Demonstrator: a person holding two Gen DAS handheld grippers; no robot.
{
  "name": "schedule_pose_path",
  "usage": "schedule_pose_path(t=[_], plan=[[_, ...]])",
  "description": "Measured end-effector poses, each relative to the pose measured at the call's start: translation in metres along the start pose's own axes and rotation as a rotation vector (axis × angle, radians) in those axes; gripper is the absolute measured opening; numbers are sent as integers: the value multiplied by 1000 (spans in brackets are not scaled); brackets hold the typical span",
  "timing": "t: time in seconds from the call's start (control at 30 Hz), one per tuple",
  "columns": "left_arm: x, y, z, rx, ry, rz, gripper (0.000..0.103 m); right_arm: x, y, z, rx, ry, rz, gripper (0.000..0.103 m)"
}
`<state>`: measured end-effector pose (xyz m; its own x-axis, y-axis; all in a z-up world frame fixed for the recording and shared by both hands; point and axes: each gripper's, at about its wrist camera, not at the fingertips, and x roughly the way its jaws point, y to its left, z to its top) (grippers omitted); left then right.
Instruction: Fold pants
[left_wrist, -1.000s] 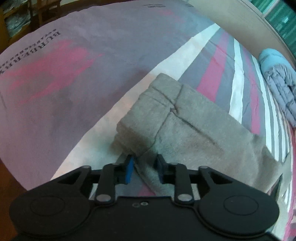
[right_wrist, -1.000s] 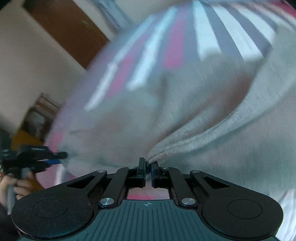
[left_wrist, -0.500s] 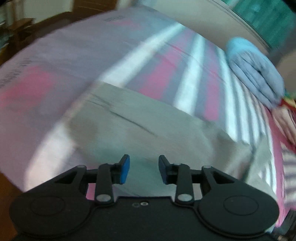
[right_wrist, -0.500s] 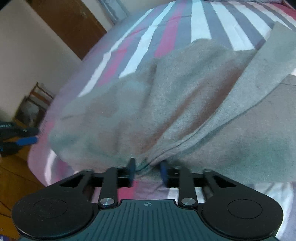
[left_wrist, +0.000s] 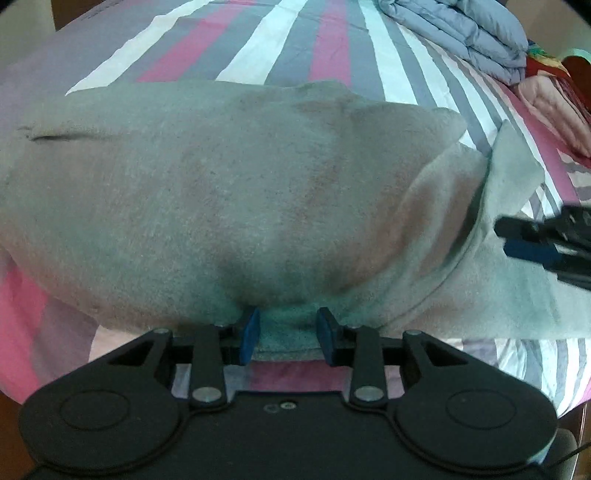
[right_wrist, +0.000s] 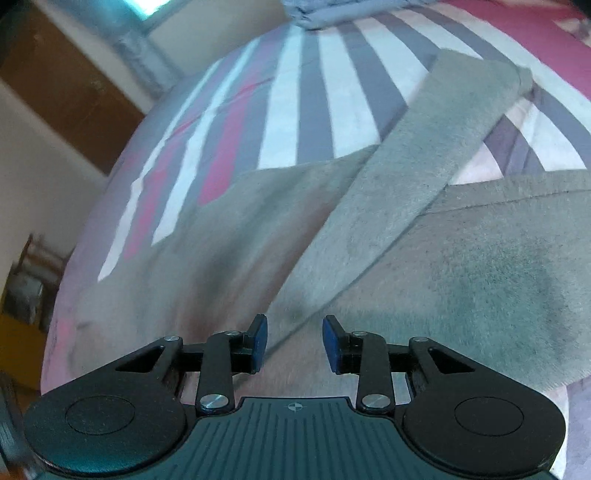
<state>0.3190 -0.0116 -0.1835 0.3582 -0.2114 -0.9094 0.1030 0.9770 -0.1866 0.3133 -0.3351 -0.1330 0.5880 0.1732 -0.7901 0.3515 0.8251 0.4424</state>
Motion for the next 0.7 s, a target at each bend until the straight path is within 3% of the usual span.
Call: schedule_pose_path(t=[0.07,0.33,0.47,0.5,0.53,0.7], plan=[[2,3,1,-21,1,-11,25,6,8,9,-5,7,-30,33],[-1,5,-1,-19,-19,-33,25,47,29,39,-21,61,-294,34],[-4,10,-2,-25,-19,-54,25,43,26,39,-45,27,-298,33],[-4,12,-3,-29,-20,-59,25,36,19,39,-37,18,-279,29],[-3,13,-3,-29,-21,-63,25,29,12,36,-20,11,-261,4],[-5,13,-5,-22,-29,-69,25,-25,-2,5,-35,-84,-196,3]])
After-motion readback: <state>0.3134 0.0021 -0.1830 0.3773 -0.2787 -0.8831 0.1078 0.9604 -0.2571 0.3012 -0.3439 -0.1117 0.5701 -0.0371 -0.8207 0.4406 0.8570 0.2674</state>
